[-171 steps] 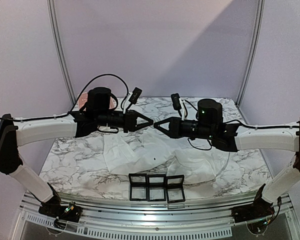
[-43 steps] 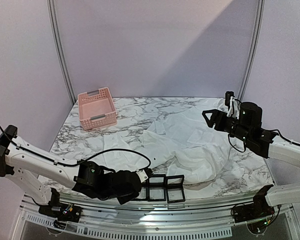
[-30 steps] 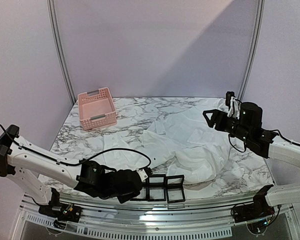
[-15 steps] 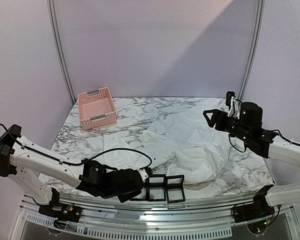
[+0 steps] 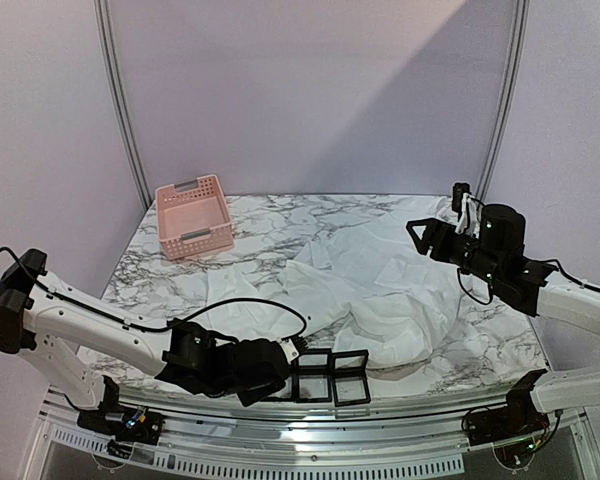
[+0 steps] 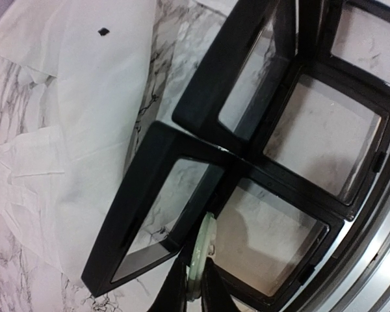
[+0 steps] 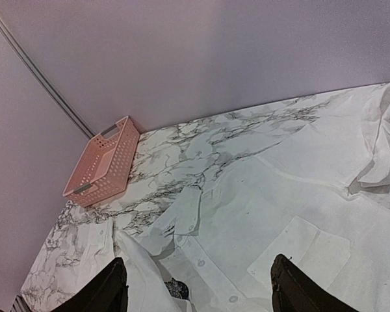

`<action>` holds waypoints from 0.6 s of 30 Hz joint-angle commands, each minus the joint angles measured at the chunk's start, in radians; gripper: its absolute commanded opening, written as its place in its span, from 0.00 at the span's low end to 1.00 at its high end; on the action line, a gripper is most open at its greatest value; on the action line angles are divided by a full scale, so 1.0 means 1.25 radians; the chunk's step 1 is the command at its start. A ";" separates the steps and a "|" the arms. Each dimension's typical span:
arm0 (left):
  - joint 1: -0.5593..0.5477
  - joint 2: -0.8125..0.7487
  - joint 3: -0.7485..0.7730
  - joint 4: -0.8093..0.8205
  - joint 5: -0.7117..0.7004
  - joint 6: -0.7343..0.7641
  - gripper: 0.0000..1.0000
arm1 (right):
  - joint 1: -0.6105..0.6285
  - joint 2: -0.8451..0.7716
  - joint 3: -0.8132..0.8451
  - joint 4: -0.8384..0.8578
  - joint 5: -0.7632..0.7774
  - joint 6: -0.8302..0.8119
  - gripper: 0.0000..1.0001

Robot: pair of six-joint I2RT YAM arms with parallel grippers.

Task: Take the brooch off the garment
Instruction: Place the brooch in the brooch box.

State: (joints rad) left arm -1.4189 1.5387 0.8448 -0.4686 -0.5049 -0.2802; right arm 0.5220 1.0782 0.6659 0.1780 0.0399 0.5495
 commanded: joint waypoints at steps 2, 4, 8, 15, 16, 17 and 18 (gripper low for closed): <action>0.013 0.010 0.015 -0.002 0.010 0.012 0.12 | -0.009 -0.016 -0.015 -0.021 0.005 0.007 0.74; 0.013 0.009 0.014 -0.001 0.015 0.014 0.13 | -0.010 -0.015 -0.015 -0.021 0.006 0.007 0.74; 0.013 0.007 0.012 0.002 0.028 0.019 0.15 | -0.009 -0.015 -0.016 -0.019 0.005 0.008 0.74; 0.013 -0.011 0.007 0.013 0.064 0.026 0.21 | -0.011 -0.011 -0.018 -0.015 0.003 0.008 0.74; 0.013 -0.017 0.005 0.017 0.071 0.027 0.22 | -0.010 -0.011 -0.018 -0.013 0.002 0.008 0.74; 0.013 -0.021 0.003 0.020 0.075 0.028 0.23 | -0.011 -0.010 -0.019 -0.012 0.002 0.009 0.74; 0.013 -0.026 0.002 0.023 0.080 0.028 0.23 | -0.011 -0.010 -0.020 -0.011 0.001 0.009 0.74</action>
State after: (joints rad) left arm -1.4189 1.5372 0.8448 -0.4656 -0.4488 -0.2550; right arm 0.5156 1.0725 0.6567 0.1715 0.0399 0.5533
